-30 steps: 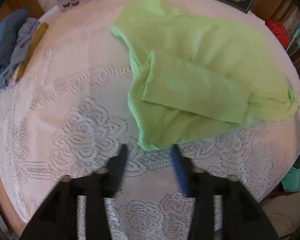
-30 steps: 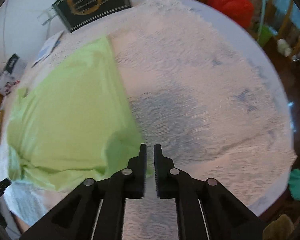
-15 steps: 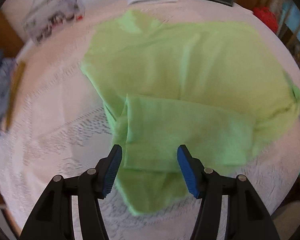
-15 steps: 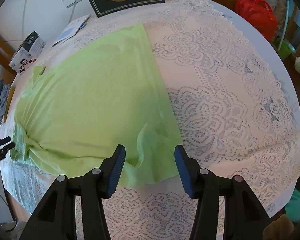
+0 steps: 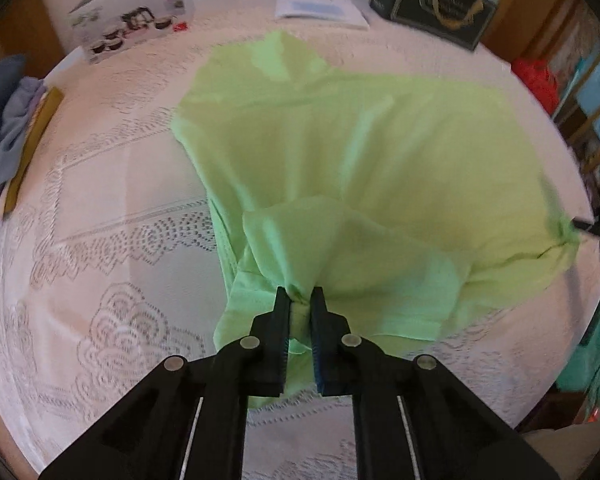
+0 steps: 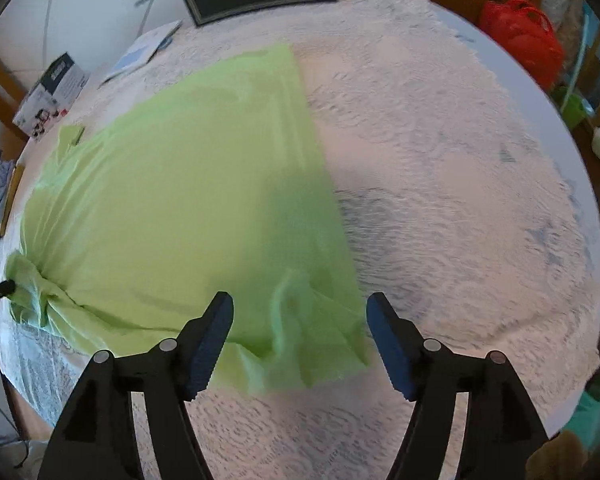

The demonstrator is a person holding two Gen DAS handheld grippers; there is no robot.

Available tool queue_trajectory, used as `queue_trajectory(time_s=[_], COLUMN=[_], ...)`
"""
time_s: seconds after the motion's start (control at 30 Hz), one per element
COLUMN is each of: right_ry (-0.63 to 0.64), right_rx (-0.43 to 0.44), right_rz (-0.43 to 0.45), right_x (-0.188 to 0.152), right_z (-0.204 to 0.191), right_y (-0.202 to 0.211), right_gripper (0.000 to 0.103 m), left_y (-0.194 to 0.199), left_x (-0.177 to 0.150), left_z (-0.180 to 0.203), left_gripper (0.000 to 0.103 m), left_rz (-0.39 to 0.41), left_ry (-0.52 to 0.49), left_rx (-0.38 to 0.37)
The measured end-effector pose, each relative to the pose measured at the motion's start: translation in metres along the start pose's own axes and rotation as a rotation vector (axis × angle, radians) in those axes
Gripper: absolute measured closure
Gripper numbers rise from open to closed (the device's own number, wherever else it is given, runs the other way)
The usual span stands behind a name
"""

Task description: Fold clothes

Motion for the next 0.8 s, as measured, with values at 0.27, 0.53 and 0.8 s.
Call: queue_trajectory(time_s=[0.27, 0.53, 0.8], right_ry=[-0.077, -0.141, -0.123], right_rx=[-0.011, 0.113, 0.069], right_rz=[0.051, 0.141, 0.088], right_x=[-0.009, 0.039, 0.125], right_z=[0.013, 0.023, 0.013], right_y=[0.025, 0.061, -0.010], right_gripper=[0.100, 0.100, 0.096], left_y=[0.070, 0.107, 0.023], left_x=[0.003, 0.022, 0.090], left_z=[0.007, 0.013, -0.036], left_gripper=[0.096, 0.096, 0.094], left_rz=[0.107, 0.127, 0.040], left_ry=[0.064, 0.166, 0.236], left_rx=[-0.101, -0.206, -0.064])
Point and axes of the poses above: each gripper's, at about its wrist camera, not at the fingertips, and y roughly against the way its jaws point, z to its right, x to its top, the point moved 10 cm from there along -y, roughly the way its jaws point, and after that the axes turned 1 degree about y, right-handed, at the moved point
